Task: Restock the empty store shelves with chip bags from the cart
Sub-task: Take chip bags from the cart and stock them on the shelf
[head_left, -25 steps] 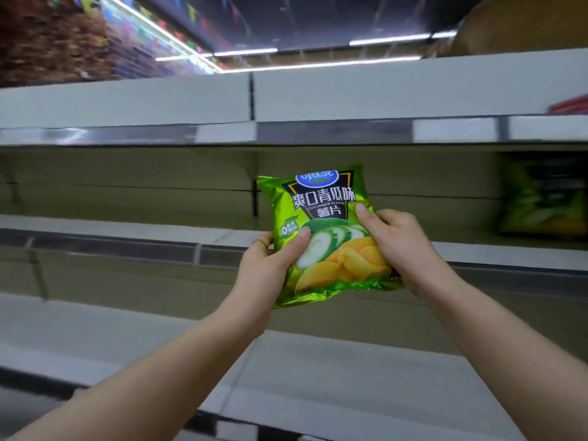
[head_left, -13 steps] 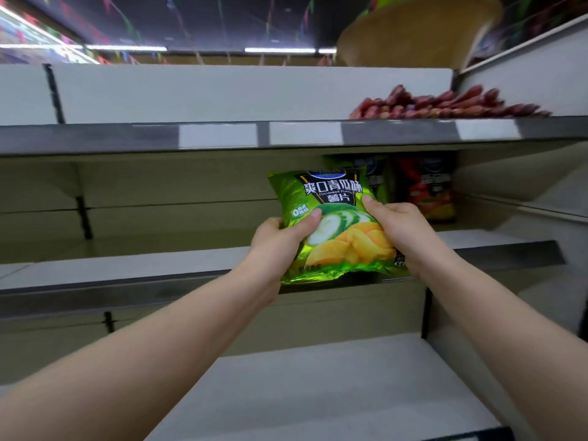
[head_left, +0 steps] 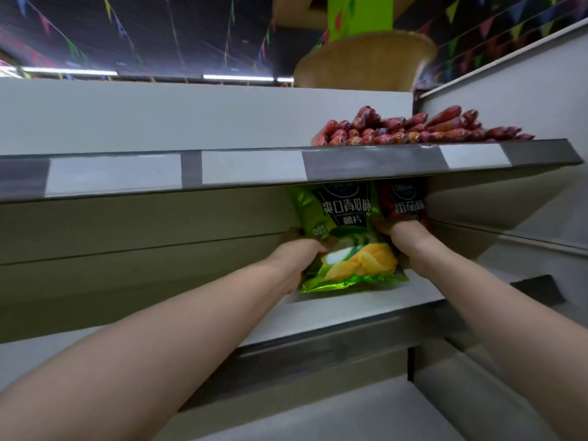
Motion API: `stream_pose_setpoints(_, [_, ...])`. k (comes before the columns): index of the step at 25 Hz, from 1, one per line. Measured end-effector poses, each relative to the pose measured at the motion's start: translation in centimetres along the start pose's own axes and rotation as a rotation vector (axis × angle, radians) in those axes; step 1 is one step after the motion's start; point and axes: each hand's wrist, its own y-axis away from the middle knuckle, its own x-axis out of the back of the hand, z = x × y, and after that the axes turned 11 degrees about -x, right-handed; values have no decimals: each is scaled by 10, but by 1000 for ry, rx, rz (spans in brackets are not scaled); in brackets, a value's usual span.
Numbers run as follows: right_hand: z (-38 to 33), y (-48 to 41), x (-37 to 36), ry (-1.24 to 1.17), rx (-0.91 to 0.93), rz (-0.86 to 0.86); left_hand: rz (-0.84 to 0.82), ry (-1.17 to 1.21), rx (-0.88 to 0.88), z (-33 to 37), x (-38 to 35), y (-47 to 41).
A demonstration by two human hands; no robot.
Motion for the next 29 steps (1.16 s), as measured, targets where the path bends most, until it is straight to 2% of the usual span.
stream_pose_setpoints(3, [7, -18, 2, 23, -15, -59, -12, -101, -94, -7, -7, -19])
stream_pose_setpoints(11, [9, -53, 4, 16, -62, -306, 49, -230, -118, -22, -19, -31])
stream_pose_setpoints(15, [11, -62, 4, 232, 5, -311, 43, -401, -108, -17, -29, -24])
stream_pose_setpoints(19, [8, -54, 7, 396, 151, -192, 108, -474, -84, -7, -40, -14])
stream_pose_setpoints(23, [0, -21, 20, 410, 464, 29, 296, -339, -38, -5, -44, 2])
stream_pose_setpoints(25, [-2, 3, 22, 402, 602, 6, 369, -307, -38, -6, -44, 12])
stream_pose_setpoints(29, [-7, 48, 3, 337, 766, -143, 492, -463, -126, -2, -41, 45])
